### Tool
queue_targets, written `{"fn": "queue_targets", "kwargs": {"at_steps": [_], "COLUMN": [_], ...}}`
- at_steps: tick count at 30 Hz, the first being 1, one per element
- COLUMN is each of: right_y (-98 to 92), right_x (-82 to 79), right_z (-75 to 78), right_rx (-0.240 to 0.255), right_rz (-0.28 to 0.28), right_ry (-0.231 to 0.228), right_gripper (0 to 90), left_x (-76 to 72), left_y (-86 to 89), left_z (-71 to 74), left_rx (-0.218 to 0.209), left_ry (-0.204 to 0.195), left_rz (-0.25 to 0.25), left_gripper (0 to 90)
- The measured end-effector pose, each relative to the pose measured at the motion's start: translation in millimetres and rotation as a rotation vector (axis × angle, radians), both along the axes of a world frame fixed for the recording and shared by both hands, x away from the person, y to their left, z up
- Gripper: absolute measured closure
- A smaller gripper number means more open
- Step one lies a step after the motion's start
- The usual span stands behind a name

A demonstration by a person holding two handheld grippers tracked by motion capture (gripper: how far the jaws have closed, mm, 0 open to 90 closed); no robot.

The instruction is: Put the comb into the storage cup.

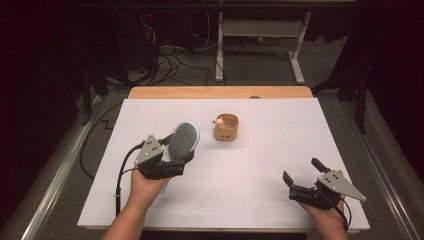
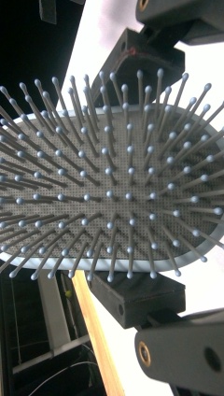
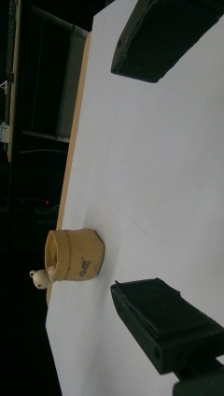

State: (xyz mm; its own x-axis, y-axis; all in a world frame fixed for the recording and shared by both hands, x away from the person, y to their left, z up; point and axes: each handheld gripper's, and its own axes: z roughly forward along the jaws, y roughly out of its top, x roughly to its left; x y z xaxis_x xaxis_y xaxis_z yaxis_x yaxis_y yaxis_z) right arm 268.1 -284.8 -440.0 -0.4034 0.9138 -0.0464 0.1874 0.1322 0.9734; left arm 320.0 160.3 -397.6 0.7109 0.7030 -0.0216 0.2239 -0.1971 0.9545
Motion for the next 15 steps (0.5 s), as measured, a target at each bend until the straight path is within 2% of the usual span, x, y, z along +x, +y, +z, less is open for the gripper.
{"fn": "queue_targets", "kwargs": {"at_steps": [15], "right_y": [7.5], "right_x": [0.7], "right_z": [-1.8], "right_rx": [-0.016], "right_rz": [0.02], "right_ry": [0.008], "right_gripper": [0.2], "left_x": [4.0], "left_y": [-24.2], "left_z": [-0.4], "left_rx": [0.012], "left_ry": [-0.014], "left_rz": [-0.044], "left_gripper": [20.3]}}
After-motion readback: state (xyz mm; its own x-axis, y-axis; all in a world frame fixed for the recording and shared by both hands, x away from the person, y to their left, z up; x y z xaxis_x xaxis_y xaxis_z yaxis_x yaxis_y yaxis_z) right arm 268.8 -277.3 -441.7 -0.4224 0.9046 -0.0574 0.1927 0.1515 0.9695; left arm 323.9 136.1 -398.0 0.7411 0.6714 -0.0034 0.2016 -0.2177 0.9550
